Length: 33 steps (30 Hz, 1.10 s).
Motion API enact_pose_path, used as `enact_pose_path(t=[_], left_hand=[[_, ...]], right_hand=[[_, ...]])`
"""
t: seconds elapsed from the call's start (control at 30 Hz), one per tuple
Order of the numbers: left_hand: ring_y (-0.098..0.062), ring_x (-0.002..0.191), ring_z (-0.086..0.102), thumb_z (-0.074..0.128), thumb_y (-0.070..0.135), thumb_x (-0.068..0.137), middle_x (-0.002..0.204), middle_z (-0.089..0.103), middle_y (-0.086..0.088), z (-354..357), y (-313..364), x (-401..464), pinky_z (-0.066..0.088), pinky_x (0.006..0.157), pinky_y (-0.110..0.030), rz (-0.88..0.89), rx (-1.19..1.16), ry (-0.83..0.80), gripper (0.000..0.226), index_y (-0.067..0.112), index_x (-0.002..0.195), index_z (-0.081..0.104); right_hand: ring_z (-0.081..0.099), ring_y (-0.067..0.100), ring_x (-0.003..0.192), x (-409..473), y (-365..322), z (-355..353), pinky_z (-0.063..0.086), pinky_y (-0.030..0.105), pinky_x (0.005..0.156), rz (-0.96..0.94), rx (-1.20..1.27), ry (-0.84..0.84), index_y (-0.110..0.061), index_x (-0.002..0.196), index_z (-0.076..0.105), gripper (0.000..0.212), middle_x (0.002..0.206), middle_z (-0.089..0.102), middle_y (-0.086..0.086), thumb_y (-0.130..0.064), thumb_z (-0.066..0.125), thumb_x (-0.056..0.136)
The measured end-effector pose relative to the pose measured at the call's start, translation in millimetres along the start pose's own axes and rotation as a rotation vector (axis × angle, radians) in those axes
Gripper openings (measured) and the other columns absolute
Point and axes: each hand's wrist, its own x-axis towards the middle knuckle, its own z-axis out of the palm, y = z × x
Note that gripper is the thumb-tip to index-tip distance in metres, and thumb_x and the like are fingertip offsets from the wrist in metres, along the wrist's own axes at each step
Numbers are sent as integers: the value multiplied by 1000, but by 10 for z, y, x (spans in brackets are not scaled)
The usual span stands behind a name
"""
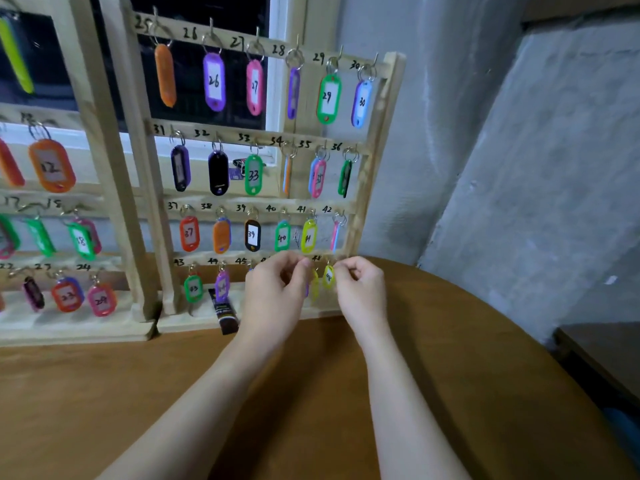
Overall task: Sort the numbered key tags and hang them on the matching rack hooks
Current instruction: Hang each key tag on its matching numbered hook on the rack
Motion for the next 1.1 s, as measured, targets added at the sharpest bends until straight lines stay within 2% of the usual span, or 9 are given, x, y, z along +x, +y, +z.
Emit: enact_pose_path(t=[0.13, 0.27, 0.37, 0.47, 0.6, 0.7, 0.77, 0.9, 1.1], left_hand=[[-4, 58, 60, 59, 25, 99, 58, 66, 8, 31, 12, 70, 41, 56, -18, -4, 69, 76, 29, 18, 72, 70], [-1, 50, 57, 59, 28, 98, 56, 64, 17, 78, 11, 95, 42, 56, -24, -21, 99, 20, 35, 21, 65, 67], [-3, 48, 57, 59, 27, 98, 62, 69, 11, 168, -28, 83, 53, 62, -34, -1, 62, -30, 34, 22, 66, 68], [-5, 48, 58, 58, 28, 98, 65, 70, 7, 218, -29, 96, 55, 63, -38, 4, 81, -44, 35, 21, 65, 67], [-7, 45, 57, 58, 27, 98, 61, 69, 5, 239, -5, 140, 54, 63, -37, 15, 103, -53, 38, 18, 62, 67], [-6, 42, 52, 56, 27, 100, 57, 68, 5, 248, 1, 156, 49, 54, -30, 1, 117, -64, 39, 17, 64, 68], [-3, 39, 49, 56, 26, 101, 54, 67, 7, 253, -6, 163, 41, 49, -24, -18, 112, -65, 40, 18, 64, 68], [-4, 43, 56, 56, 29, 100, 52, 66, 8, 253, -24, 196, 46, 56, -25, -38, 114, -49, 39, 18, 65, 68], [-3, 42, 52, 58, 28, 99, 50, 66, 6, 244, -30, 220, 38, 53, -21, -34, 140, -62, 39, 17, 64, 71]], right_hand=[[56, 4, 59, -15, 44, -33, 40, 14, 53, -30, -27, -29, -10, 83, 72, 17, 72, 70, 1, -15, 62, 95], [50, 4, 54, -17, 130, -56, 40, 21, 56, -49, 33, -79, -8, 81, 70, 19, 63, 62, -4, -16, 62, 97], [55, 6, 60, -4, 196, -63, 44, 28, 63, -47, 101, -105, -10, 80, 71, 18, 64, 65, -6, -15, 63, 96], [57, 8, 63, 7, 246, -86, 45, 30, 64, -49, 143, -125, -13, 79, 71, 19, 66, 67, -3, -15, 64, 96], [56, 9, 62, -15, 310, -84, 44, 29, 62, -27, 234, -85, -16, 76, 71, 20, 62, 64, -6, -12, 63, 94], [53, 10, 58, -50, 352, -89, 43, 25, 57, -58, 309, 176, -10, 74, 68, 17, 57, 57, -8, -5, 59, 88], [50, 12, 58, -60, 382, -98, 41, 27, 56, -79, 319, 272, -9, 72, 67, 16, 56, 54, -6, -11, 56, 83], [48, 15, 57, -63, 418, -42, 38, 30, 54, -101, 305, 240, -5, 71, 65, 17, 55, 52, -3, -15, 56, 80], [46, 5, 54, -134, 394, 29, 34, 17, 51, -160, 232, 138, -7, 66, 63, 15, 55, 53, -9, -11, 58, 80]])
